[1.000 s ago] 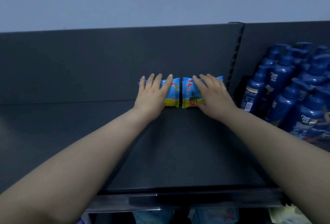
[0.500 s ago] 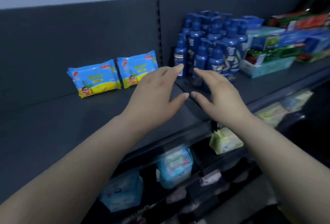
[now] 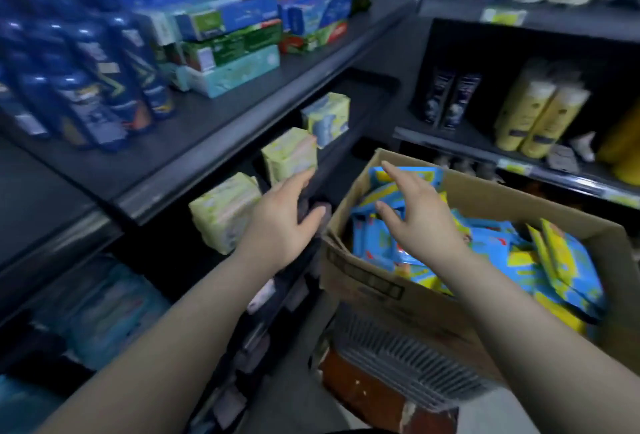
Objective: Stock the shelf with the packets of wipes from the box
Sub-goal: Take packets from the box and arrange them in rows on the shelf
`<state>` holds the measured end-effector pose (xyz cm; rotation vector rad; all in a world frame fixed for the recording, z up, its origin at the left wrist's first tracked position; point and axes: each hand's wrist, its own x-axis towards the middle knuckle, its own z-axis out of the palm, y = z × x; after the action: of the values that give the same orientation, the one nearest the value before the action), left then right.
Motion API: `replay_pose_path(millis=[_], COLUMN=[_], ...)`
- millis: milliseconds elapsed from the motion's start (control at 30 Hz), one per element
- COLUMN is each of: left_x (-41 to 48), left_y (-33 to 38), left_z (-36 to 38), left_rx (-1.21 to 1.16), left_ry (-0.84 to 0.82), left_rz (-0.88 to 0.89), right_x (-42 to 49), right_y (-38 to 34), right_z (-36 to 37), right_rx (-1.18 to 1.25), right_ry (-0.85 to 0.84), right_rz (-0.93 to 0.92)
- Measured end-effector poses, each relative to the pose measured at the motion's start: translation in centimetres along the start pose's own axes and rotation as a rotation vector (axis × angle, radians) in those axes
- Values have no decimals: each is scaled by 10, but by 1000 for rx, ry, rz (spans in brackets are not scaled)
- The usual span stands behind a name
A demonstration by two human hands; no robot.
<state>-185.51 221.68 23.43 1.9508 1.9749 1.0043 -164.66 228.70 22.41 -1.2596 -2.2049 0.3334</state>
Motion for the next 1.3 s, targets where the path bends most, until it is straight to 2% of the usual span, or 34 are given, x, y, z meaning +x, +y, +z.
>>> replay_pose_path(millis=[167, 333, 600, 900, 1000, 1133, 1233, 1300], left_x=[21, 33, 60, 84, 89, 89, 84, 80], left_y=[35, 60, 53, 34, 31, 32, 41, 52], left_z=[74, 111, 127, 134, 136, 137, 133, 128], left_rx=[8, 40, 78, 96, 69, 31, 38, 7], left_ry=[-144, -199, -208, -270, -275, -288, -180, -96], left_rz=[46, 62, 91, 96, 91, 116, 205, 239], right_x=[-39, -59, -29, 17, 26, 26, 11, -3], right_y=[83, 121, 128, 109, 108, 113, 120, 121], right_z=[-38, -58, -33, 0, 1, -7, -23, -37], right_rx=[-68, -98, -146, -472, -367, -83, 49, 241], right_ry=[-21, -42, -137, -262, -271, -219, -75, 63], right_rz=[139, 214, 254, 493, 637, 770, 781, 815])
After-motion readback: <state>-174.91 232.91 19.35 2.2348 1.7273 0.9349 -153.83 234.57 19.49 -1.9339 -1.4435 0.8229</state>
